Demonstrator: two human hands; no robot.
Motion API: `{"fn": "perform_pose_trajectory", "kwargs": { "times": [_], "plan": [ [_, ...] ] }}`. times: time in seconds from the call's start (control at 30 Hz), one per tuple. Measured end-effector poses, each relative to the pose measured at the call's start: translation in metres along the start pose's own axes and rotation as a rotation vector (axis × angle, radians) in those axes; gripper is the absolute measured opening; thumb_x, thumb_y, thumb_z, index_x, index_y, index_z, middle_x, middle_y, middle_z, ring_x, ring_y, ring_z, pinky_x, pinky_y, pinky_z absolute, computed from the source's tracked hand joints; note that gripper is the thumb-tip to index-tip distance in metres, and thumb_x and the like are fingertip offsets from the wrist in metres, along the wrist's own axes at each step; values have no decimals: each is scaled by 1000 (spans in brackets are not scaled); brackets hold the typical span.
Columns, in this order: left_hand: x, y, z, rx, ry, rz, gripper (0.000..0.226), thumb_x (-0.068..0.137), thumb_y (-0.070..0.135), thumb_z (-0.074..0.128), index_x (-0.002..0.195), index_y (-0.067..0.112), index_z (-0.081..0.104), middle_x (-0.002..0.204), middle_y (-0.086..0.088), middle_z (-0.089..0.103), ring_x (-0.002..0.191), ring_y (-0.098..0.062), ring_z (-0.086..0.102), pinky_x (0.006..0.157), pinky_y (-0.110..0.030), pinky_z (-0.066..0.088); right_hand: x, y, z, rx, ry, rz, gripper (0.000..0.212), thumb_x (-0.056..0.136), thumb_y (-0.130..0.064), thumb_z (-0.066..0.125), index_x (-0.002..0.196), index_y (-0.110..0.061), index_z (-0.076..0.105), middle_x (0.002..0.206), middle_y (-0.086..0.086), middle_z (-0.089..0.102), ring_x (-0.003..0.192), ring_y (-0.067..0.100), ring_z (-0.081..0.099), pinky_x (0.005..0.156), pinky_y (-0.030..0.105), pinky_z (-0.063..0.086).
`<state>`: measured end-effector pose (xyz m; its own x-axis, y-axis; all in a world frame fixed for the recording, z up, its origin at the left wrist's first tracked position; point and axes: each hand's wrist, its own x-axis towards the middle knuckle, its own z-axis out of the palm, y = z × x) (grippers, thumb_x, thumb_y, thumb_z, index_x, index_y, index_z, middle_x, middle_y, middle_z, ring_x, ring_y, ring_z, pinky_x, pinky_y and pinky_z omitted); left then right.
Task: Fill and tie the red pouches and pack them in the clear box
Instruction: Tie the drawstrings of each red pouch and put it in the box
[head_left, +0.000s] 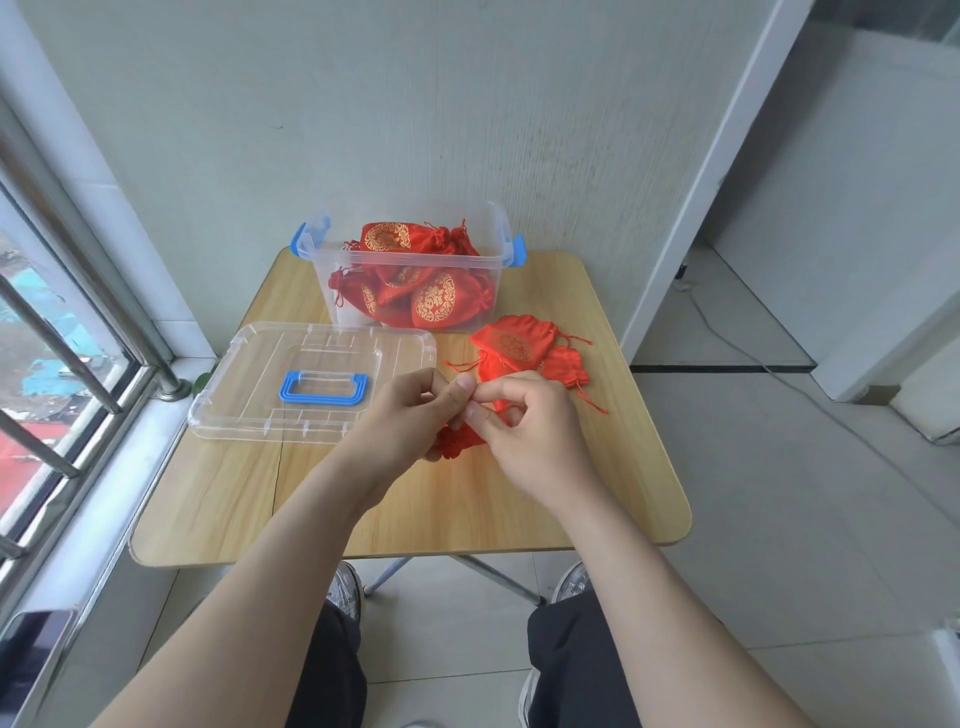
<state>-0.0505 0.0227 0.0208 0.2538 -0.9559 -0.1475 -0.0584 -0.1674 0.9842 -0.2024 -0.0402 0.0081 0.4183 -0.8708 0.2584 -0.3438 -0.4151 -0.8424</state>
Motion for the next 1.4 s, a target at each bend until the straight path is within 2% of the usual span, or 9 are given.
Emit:
{"fn": "perform_pose_trajectory", "kwargs": {
  "times": [0.13, 0.23, 0.33, 0.5, 0.63, 0.83, 0.93, 1.03, 1.4],
  "plan": [
    [-1, 1, -4, 84, -42, 36, 44, 104, 45, 61, 77, 11, 57, 72, -9, 62, 63, -21, 56, 59, -30, 45, -2, -4, -1, 32, -17, 47, 16, 85, -28, 86, 75, -36, 77, 91, -10, 69, 73, 0, 57, 73, 26, 46],
    [-2, 1, -5, 109, -75, 59, 41, 108, 41, 55, 83, 9, 56, 74, -4, 63, 66, -20, 58, 64, -35, 46, -2, -9, -2, 212, -76, 182, 16, 87, -29, 76, 74, -22, 79, 84, -2, 78, 83, 16, 75, 87, 46, 60],
    [-3, 2, -4, 45, -100, 59, 35, 107, 38, 59, 84, 12, 56, 76, -4, 63, 72, -23, 57, 70, -41, 43, -2, -14, 0, 301, -84, 228, 22, 91, -27, 69, 76, -13, 74, 78, 4, 78, 85, 30, 77, 91, 56, 59],
    [-3, 4, -8, -79, -111, -7, 30, 100, 39, 68, 87, 13, 59, 80, -7, 65, 74, -25, 53, 72, -39, 40, -3, -21, -4, 350, -39, 286, 21, 96, -19, 67, 76, -17, 69, 75, -9, 72, 80, 9, 64, 81, 32, 51],
    [-5, 4, -10, 5, -107, 20, 24, 99, 32, 72, 92, 10, 66, 82, -12, 73, 74, -25, 58, 73, -39, 46, -3, -18, -5, 311, 9, 284, 23, 96, -18, 63, 74, -19, 65, 71, -11, 60, 69, 3, 53, 69, 24, 43],
    [-5, 3, -14, 95, -104, 35, 11, 96, 23, 77, 92, 15, 83, 88, -13, 78, 76, -19, 68, 73, -32, 58, -4, -12, -2, 173, 25, 198, 19, 95, -21, 64, 76, -21, 64, 70, -8, 57, 67, 10, 51, 65, 31, 43],
    [-3, 4, -16, 112, -55, 27, 13, 98, 18, 74, 91, 9, 81, 87, -13, 78, 76, -21, 70, 73, -32, 62, -5, -8, -5, -31, 6, 66, 10, 93, -17, 64, 94, -26, 70, 76, -9, 67, 73, 6, 61, 68, 24, 47],
    [-3, 3, -19, 185, 2, 43, 13, 99, 16, 73, 89, 9, 78, 81, -10, 77, 68, -19, 68, 75, -37, 60, -4, -1, -9, -162, -57, 27, 29, 95, -13, 57, 115, -29, 69, 77, -7, 66, 79, 8, 62, 72, 28, 46],
    [-8, 2, -18, 507, -59, 170, 20, 97, 15, 70, 78, 16, 77, 69, -2, 77, 69, -23, 74, 78, -47, 63, -6, -10, -10, 222, -65, -20, 19, 99, -5, 65, 110, -20, 66, 74, -1, 76, 78, 17, 73, 78, 46, 60]
  ]
}}
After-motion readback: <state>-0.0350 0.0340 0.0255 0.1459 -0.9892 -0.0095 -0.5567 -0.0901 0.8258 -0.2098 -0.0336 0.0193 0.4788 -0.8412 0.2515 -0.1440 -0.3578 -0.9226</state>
